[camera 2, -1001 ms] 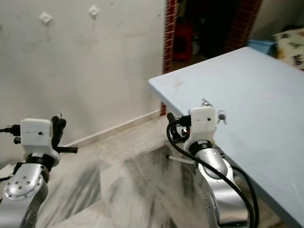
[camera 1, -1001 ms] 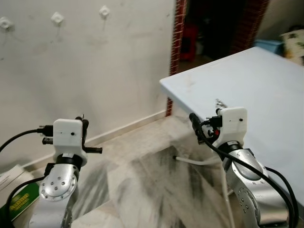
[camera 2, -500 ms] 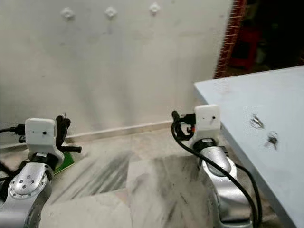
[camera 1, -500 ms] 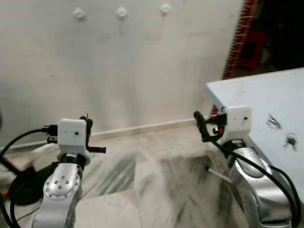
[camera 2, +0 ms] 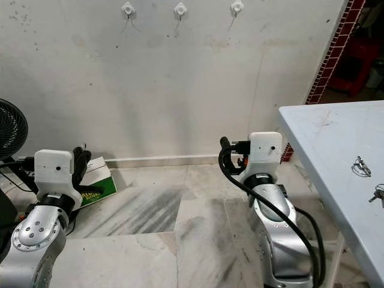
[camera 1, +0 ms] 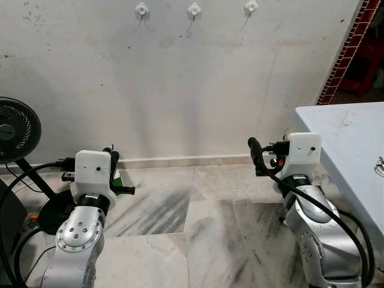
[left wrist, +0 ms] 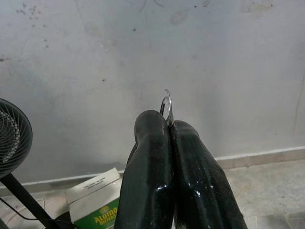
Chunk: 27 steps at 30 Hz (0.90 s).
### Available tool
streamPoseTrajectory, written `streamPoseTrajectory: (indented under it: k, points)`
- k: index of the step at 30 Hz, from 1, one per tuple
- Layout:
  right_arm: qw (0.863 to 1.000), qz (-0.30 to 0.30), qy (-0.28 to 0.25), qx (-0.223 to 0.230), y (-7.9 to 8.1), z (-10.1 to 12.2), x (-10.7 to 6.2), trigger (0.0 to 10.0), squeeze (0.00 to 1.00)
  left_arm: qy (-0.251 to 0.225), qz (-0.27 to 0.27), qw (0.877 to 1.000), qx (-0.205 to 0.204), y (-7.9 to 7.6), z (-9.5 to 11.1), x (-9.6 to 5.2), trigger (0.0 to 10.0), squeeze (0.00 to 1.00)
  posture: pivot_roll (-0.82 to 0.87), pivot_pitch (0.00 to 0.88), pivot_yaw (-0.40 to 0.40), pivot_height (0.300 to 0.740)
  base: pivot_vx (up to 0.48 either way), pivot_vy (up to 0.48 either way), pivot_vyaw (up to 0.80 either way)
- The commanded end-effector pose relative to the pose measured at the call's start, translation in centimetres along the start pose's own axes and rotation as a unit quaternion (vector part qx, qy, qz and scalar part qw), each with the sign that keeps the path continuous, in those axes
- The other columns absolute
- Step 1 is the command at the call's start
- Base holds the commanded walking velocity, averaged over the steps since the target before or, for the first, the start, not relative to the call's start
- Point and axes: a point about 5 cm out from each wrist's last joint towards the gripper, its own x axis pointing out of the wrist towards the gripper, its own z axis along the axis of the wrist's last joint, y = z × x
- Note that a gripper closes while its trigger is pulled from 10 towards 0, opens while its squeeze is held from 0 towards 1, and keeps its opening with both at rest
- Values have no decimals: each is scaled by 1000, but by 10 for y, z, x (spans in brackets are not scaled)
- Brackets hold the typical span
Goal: Hang keys on a hook
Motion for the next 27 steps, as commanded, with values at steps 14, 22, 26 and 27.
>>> streamPoseTrajectory:
  k: [14,22,26,27]
  points:
    - [1000,-24,-3,-5,-6,-1,-1,10000,1000,-4,-11,1000,-6,-3,1,1,10000,0,0,0,28,740,0,0,0]
    - [1000,-26,-1,-2,-7,-2,-1,10000,1000,-2,-14,1000,-7,-4,1,1,10000,0,0,0,31,740,0,0,0]
    - [1000,-26,1,-5,-7,-2,-1,10000,0,-4,-15,1000,-6,-3,1,1,10000,0,-1,0,33,740,0,0,0]
    - [1000,-26,1,-5,-7,-2,-1,10000,0,-4,-15,1000,-6,-3,1,1,10000,0,-1,0,33,740,0,0,0]
